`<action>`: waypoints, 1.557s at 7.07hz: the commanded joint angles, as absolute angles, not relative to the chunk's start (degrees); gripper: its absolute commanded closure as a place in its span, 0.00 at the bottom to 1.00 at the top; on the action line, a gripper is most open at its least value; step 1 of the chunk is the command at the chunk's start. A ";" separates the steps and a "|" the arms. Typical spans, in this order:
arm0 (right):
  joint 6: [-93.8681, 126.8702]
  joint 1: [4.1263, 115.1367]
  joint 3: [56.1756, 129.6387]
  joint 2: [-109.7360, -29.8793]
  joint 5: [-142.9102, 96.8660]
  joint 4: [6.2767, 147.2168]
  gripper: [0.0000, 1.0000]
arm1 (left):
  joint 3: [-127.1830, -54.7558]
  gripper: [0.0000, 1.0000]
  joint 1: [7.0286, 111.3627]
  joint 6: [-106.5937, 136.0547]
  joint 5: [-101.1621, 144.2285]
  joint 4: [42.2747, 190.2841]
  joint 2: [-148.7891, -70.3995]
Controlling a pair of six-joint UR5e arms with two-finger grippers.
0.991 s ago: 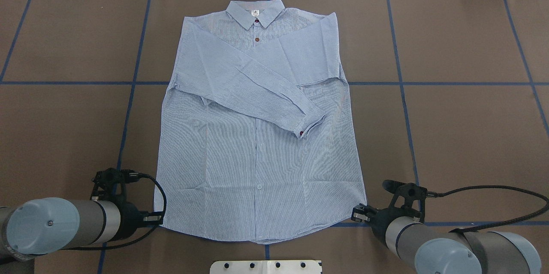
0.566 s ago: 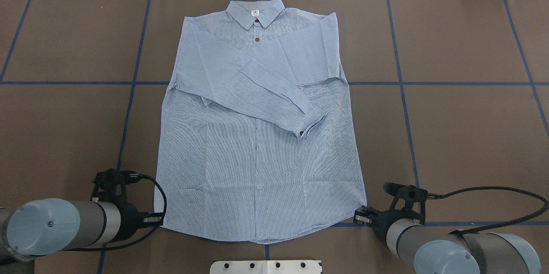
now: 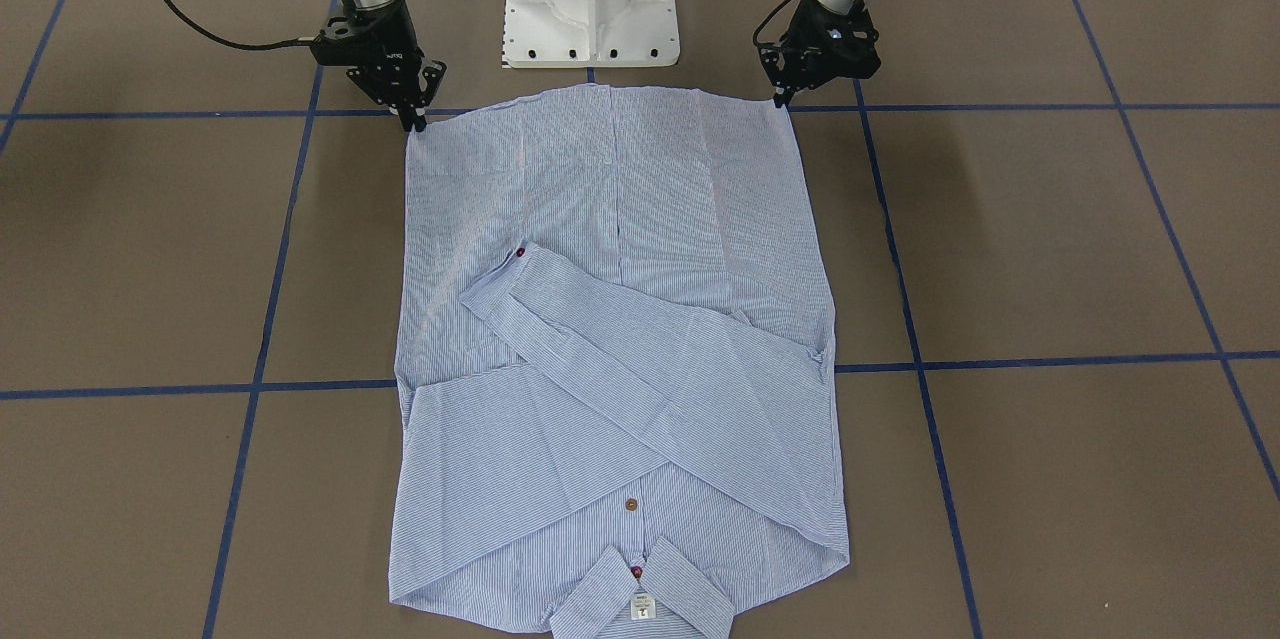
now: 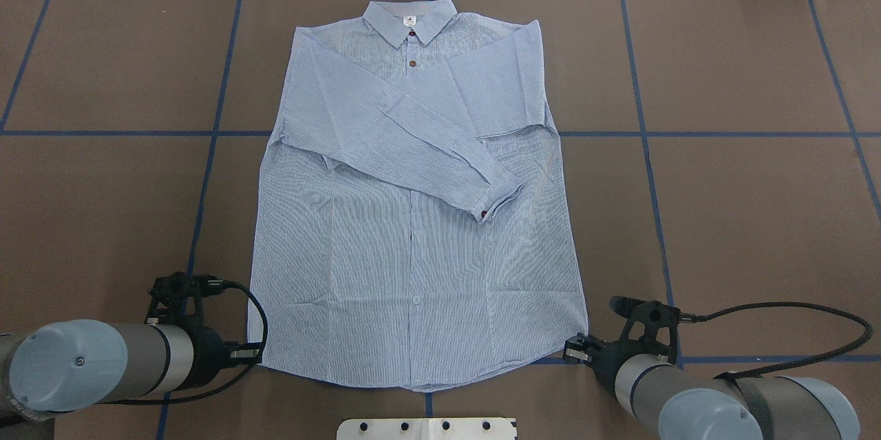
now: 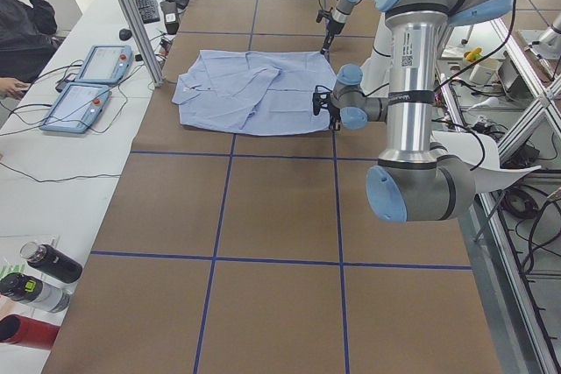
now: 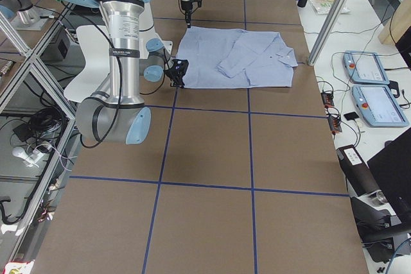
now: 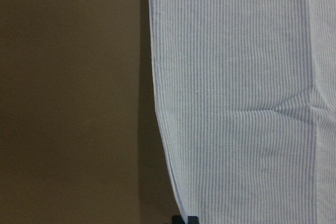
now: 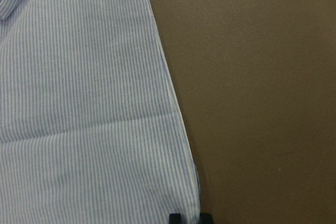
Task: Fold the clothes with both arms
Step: 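Lift the hem with both grippers and fold it toward the collar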
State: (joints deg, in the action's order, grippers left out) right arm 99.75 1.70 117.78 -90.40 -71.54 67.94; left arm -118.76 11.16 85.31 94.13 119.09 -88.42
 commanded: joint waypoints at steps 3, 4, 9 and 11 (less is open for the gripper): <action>99.41 2.98 122.13 -91.57 -72.24 68.03 1.00 | -123.98 1.00 11.25 85.25 94.74 118.92 -88.24; 99.40 3.08 125.65 -92.37 -72.33 70.81 1.00 | -129.06 1.00 11.25 85.34 95.36 116.91 -88.24; 99.40 0.26 152.02 -104.42 -82.35 78.71 1.00 | -145.53 1.00 11.34 85.52 106.25 106.29 -88.94; 95.23 5.68 150.92 -103.02 -82.96 81.81 1.00 | -142.23 1.00 13.78 85.34 106.35 104.42 -89.74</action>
